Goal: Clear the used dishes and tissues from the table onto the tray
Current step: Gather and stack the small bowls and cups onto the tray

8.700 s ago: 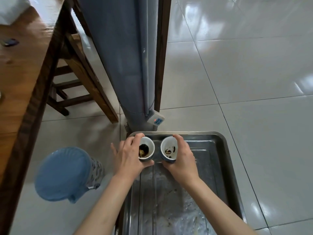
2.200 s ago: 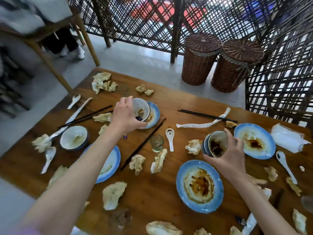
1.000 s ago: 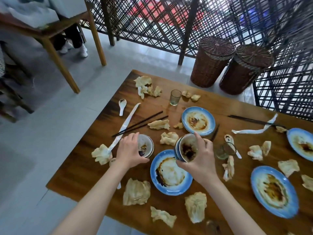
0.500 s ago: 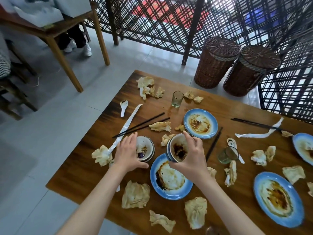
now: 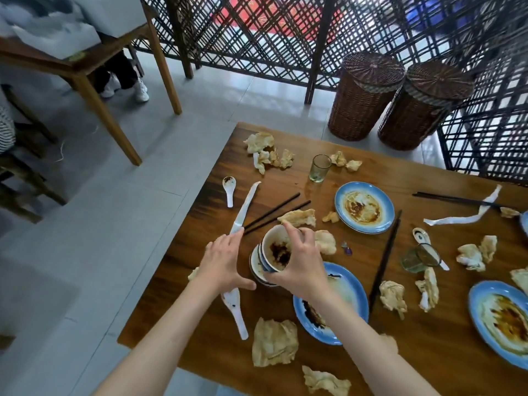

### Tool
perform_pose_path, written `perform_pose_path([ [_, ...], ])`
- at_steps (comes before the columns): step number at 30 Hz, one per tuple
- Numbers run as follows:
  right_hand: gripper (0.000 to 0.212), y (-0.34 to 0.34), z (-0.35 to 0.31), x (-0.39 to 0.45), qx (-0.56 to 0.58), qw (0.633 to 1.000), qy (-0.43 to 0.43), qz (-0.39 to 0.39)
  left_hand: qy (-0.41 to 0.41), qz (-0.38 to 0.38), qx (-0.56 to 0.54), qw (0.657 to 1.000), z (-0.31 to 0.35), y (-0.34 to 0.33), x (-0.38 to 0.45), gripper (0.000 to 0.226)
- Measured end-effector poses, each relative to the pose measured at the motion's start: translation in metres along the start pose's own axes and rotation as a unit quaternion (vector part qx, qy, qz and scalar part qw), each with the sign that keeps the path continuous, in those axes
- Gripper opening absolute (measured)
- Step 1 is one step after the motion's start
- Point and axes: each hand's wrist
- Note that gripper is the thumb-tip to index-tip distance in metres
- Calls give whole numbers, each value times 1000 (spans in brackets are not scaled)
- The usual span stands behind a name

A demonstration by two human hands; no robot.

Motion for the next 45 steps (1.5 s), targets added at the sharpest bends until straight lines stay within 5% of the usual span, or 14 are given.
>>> perform_pose_path([
  [22,119,-15,-25,11,-48,991,-84,-97,-107,-72,-15,992,-8,5,29,120],
  [31,143,0,5,-8,72,981,-144,-111,-142,-89,-78,983,1,-6,33,111],
  [39,103,-12,18,-9,116,972,-175,-108,-138,-127,-92,978,4,-6,40,115],
  [45,105,-20,22,-5,103,974,-172,-107,-144,-137,-78,977,5,-2,40,119],
])
Point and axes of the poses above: each hand's wrist, its own x-axis towards the middle knuckle, its own y-axis out of the back of the hand, z = x × y, and after that the axes turned 11 degrees about y, right-handed
